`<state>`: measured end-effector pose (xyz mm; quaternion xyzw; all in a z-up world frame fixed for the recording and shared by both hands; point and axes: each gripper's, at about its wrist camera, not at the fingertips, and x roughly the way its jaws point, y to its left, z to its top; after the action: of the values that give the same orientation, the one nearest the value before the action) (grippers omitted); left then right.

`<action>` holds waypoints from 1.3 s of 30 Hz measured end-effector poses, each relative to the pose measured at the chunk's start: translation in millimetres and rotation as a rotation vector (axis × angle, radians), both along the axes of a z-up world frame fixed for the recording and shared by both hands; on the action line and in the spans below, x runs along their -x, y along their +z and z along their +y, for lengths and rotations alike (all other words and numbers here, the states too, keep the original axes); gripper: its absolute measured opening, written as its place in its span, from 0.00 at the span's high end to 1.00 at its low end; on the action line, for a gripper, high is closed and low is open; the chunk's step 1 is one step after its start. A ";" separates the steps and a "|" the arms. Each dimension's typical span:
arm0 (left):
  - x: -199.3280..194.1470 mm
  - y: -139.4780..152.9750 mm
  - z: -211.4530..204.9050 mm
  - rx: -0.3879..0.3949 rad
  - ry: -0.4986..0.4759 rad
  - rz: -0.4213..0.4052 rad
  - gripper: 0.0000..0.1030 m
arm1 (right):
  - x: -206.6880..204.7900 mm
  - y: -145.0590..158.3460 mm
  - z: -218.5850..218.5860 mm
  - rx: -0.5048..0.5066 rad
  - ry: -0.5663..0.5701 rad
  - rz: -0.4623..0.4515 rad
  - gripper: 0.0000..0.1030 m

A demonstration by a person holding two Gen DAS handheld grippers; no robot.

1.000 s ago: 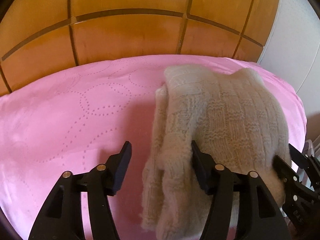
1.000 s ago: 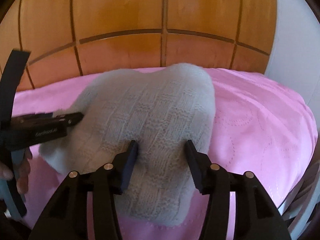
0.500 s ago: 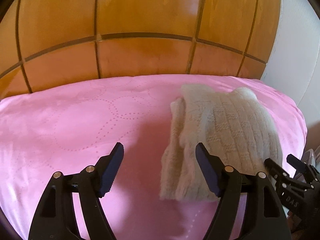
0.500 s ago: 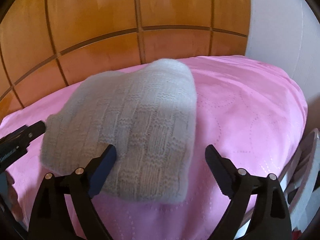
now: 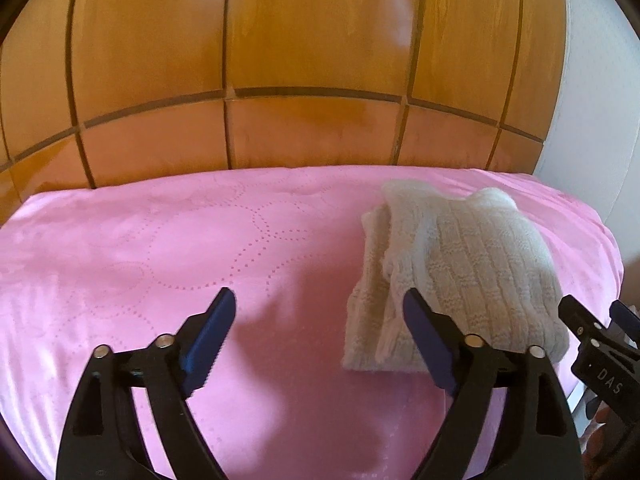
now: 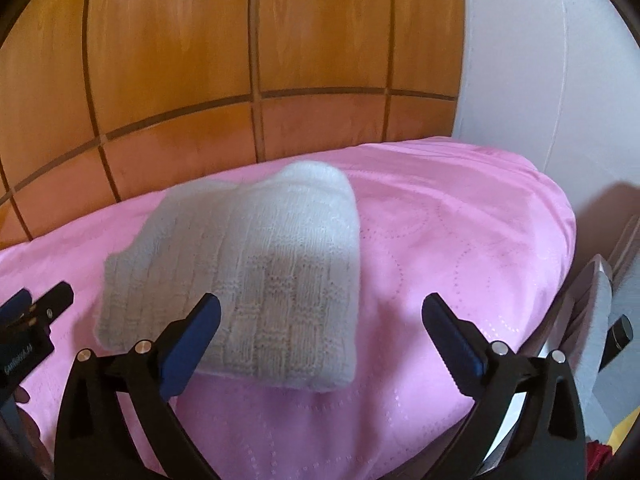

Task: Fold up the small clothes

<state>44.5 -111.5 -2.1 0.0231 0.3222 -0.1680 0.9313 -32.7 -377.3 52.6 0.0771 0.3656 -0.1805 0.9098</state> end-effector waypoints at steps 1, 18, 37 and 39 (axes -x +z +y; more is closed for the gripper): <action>2.5 1.2 1.3 -0.001 0.007 -0.008 0.16 | 0.6 1.3 0.6 -0.006 -0.010 -0.001 0.02; 21.7 10.6 23.4 0.004 0.062 -0.042 0.11 | 13.6 8.4 31.9 0.047 -0.006 -0.034 0.02; 28.5 18.5 23.2 -0.009 0.068 -0.071 0.06 | 12.8 7.4 33.4 0.043 0.014 -0.038 0.02; 28.6 18.4 23.1 -0.007 0.068 -0.069 0.06 | 12.4 7.6 33.2 0.041 0.015 -0.039 0.02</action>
<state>15.9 -88.4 16.3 0.0213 0.2913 -0.1341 0.9469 -45.1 -344.1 60.2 0.0594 0.3445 -0.1796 0.9195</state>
